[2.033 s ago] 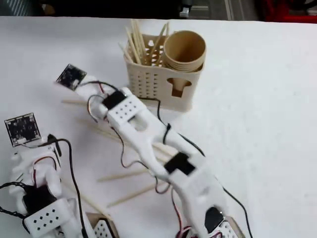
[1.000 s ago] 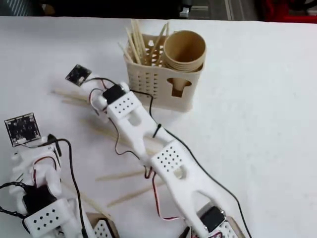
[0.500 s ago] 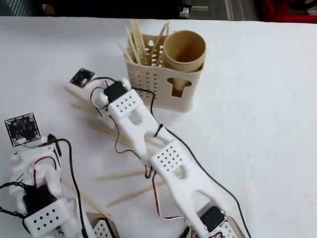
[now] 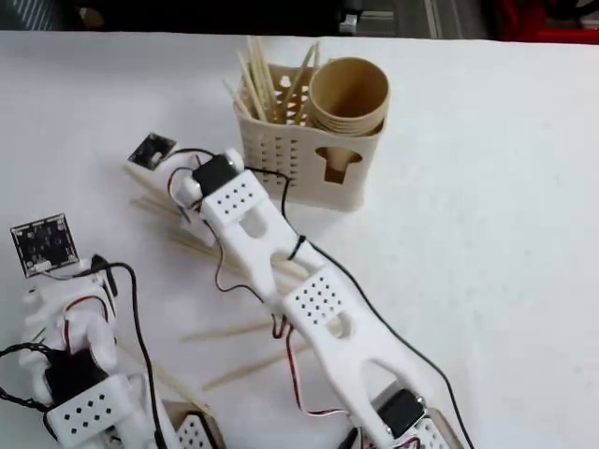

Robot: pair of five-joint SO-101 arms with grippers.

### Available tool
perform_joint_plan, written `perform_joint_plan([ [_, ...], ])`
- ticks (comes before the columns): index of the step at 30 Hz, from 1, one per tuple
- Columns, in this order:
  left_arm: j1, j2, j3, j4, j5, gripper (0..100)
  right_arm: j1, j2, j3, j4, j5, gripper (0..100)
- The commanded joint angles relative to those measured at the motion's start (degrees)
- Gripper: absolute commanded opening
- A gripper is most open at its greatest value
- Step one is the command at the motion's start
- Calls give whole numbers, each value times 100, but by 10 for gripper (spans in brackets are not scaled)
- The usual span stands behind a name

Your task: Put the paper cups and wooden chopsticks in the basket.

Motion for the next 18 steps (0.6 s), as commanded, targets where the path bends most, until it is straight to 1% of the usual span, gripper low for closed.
perform_joint_plan([
  [1, -13, -75, -53, -123, 44, 188, -57, -488, -79, 75, -9, 179],
  [8, -13, -75, -53, -123, 44, 188, -268, -488, -44, 22, -18, 194],
  [17, -13, -75, -53, -123, 44, 188, -180, 435, -114, -277, 35, 187],
  [18, -13, -75, -53, -123, 44, 188, -171, 444, -114, -268, 35, 170],
])
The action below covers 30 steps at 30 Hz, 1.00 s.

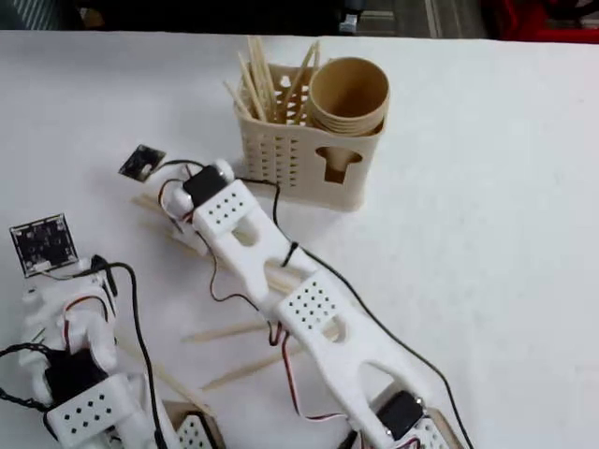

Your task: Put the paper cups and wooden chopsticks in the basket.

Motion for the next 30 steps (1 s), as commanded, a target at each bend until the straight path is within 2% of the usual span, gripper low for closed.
perform_joint_plan([
  [1, -13, -75, -53, -123, 44, 188, 57, 75, -53, -75, 35, 139],
  [4, -13, -75, -53, -123, 44, 188, 110, 101, -53, -75, 44, 12],
  [12, -13, -75, -53, -123, 35, 188, 233, -215, -492, 233, 35, 19],
  [30, -13, -75, -53, -132, 35, 188, 277, -2044, -510, 268, -185, 19],
])
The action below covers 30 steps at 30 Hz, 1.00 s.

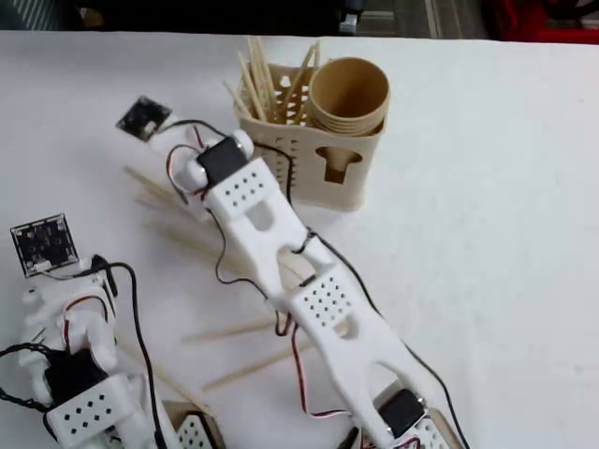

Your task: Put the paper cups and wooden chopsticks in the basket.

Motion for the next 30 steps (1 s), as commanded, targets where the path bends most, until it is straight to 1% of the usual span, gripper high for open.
perform_joint_plan([
  [1, -13, -75, -35, -185, 35, 188, 75, -848, -158, 40, -185, 19],
  [4, -13, -75, -18, -273, 44, 188, 75, -1323, -158, 40, -220, 19],
  [8, -13, -75, -18, -273, 53, 188, 66, -2105, -220, 4, -633, 19],
  [10, -13, -75, -18, -273, 44, 188, 66, -2545, -229, -31, -695, 19],
  [13, -13, -75, -18, -273, 44, 188, 127, -3152, -229, -338, -703, 19],
  [17, -13, -75, -18, -273, 44, 188, 470, -3662, -229, -1147, -703, 19],
  [21, -13, -75, -18, -264, 44, 188, 963, -3758, -229, -2132, -703, 19],
  [25, -13, -75, -18, -264, 44, 188, 1376, -3565, -229, -3081, -712, 19],
  [30, -13, -75, -18, -264, 44, 188, 1666, -3064, -229, -4303, -712, 19],
])
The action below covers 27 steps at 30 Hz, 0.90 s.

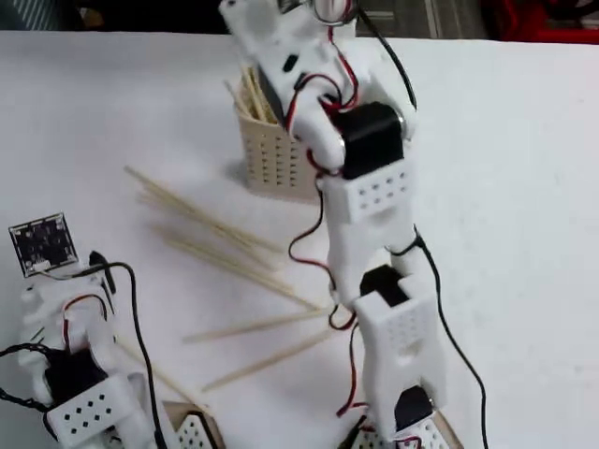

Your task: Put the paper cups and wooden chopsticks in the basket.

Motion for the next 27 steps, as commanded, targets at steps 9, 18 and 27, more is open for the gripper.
perform_joint_plan([
  [9, -13, -75, -18, -114, 44, 188, 277, 910, -158, -919, -62, 58],
  [18, -13, -75, -18, -114, 44, 188, 198, 277, -589, 725, -53, 29],
  [27, -13, -75, -9, -114, 44, 188, 180, -778, -580, 3380, -53, 41],
])
